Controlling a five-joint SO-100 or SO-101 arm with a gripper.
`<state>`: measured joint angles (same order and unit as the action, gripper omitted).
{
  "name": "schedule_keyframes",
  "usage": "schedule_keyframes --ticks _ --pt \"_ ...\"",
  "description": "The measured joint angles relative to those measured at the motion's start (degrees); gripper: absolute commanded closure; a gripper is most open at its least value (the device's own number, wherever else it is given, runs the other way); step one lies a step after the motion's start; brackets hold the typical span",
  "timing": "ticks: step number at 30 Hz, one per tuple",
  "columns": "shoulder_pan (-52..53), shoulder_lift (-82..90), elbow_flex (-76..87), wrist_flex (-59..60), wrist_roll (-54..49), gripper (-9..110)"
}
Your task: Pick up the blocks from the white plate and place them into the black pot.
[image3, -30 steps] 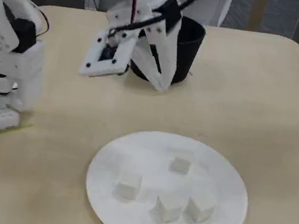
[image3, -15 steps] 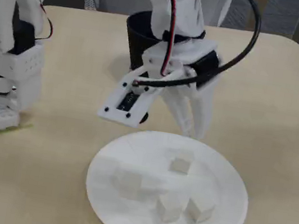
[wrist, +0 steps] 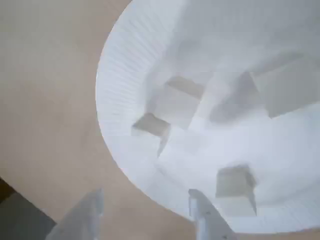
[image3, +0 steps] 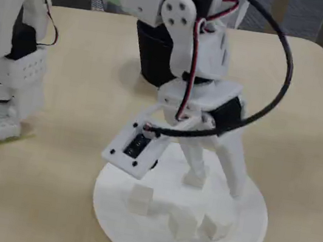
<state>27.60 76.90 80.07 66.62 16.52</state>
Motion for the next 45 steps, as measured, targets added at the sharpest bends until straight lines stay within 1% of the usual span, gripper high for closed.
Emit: schedule_keyframes --ticks 8,19,25,29,35,39,42,45 --pt "0.4 -5.9 -2.5 -0.1 2.0 76" --pt "0.6 -12.7 -8.4 -0.6 4.4 81" --pt "0.7 -14.5 -8.5 -2.7 5.7 87" --pt "1.4 -15.1 -8.5 -3.9 7.3 104" --pt "1.6 -16.0 -9.8 -3.9 7.9 104" --pt "1.5 -14.2 -9.8 -4.1 4.4 104" --pt "-0.4 -8.9 -10.1 -5.6 -1.3 104" --pt "-4.9 -2.0 -12.5 -4.9 -9.6 104"
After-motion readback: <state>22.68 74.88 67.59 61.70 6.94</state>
